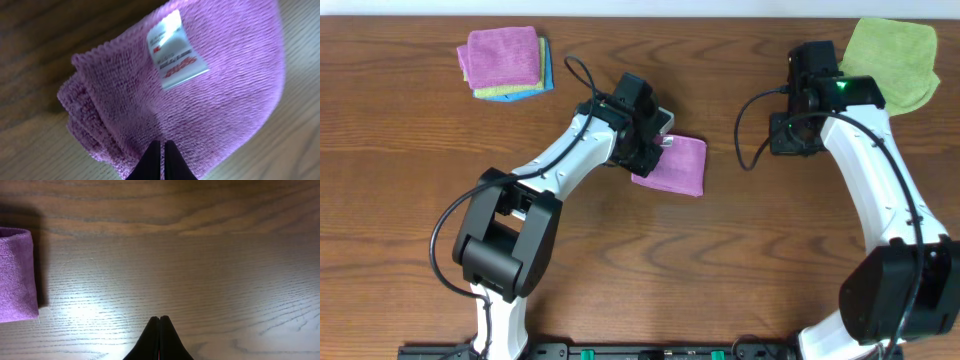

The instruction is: Fold the cloth

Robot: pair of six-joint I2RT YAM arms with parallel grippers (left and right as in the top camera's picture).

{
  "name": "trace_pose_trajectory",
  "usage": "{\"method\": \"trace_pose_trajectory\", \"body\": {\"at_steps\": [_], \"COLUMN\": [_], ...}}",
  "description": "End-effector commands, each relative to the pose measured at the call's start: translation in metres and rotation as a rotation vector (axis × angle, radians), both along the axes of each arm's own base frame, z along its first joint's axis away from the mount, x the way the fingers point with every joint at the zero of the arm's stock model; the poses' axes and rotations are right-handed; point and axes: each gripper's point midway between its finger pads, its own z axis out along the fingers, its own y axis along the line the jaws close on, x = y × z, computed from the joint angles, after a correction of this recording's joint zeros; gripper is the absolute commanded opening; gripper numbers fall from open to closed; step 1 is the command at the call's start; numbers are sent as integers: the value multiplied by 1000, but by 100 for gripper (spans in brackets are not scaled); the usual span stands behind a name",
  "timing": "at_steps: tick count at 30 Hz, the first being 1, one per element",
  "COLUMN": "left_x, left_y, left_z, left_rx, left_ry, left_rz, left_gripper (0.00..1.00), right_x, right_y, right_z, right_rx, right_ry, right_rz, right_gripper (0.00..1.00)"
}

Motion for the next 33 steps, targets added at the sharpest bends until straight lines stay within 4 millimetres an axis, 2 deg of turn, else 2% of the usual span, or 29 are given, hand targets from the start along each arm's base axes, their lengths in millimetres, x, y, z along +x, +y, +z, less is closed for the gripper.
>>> {"method": "trace_pose_trajectory", "body": {"at_steps": [1, 8, 16, 20, 26, 27, 28, 31, 32, 33], "left_x": [-5, -16, -10, 1, 31, 35, 38, 42, 41, 40], "left_y": [8, 14, 10, 5, -12, -14, -16, -18, -20, -21], "left_z": [-17, -37, -35, -23, 27, 35, 42, 56, 60, 62], "left_rx": [38, 43, 25, 7, -42, -50, -56, -66, -79, -98], "left_ry": [12, 38, 18, -13, -78, -86, -96, -106, -98, -85], "left_rz": [-8, 17, 32, 35, 65, 64, 64, 63, 59, 54], "left_gripper": [6, 6, 6, 6, 6, 6, 6, 15, 25, 46], "right_x": [0, -1, -2, -2, -1, -1, -1, -1, -1, -2], "right_y": [-2, 1, 1, 1, 1, 1, 1, -2, -8, -13], "right_z": [10, 9, 9, 9, 9, 9, 9, 10, 11, 13], "right_rx": [-1, 20, 20, 20, 20, 20, 20, 10, -11, -26], "right_ry": [-26, -22, -18, -19, -19, -19, -19, -20, -24, -29], "right_rz": [7, 12, 12, 12, 12, 12, 12, 8, -4, -15], "right_gripper": [1, 2, 2, 2, 1, 6, 16, 56, 63, 72]}}
